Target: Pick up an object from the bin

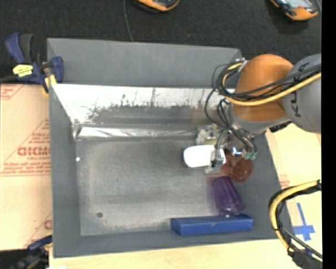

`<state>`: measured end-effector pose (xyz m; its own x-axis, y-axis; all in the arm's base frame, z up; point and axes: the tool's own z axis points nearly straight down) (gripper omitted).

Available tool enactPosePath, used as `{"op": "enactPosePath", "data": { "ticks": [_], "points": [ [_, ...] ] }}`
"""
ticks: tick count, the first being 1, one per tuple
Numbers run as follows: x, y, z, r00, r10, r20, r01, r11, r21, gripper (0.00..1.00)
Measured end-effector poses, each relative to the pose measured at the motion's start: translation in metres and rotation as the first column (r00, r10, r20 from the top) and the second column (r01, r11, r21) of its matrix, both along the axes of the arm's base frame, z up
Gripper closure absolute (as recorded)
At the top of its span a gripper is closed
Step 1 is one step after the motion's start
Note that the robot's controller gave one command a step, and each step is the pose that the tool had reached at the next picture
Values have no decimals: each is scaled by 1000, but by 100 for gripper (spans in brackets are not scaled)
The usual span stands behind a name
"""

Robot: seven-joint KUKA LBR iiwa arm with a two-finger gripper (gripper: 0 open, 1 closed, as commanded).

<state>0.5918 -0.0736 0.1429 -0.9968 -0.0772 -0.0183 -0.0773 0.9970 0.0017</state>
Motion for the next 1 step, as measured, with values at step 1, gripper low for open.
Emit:
{"op": "enactPosePath", "data": {
  "ticks": [1],
  "points": [
    [1, -1, 55, 1000, -3, 3, 3, 1000, -1, 100]
  ]
}}
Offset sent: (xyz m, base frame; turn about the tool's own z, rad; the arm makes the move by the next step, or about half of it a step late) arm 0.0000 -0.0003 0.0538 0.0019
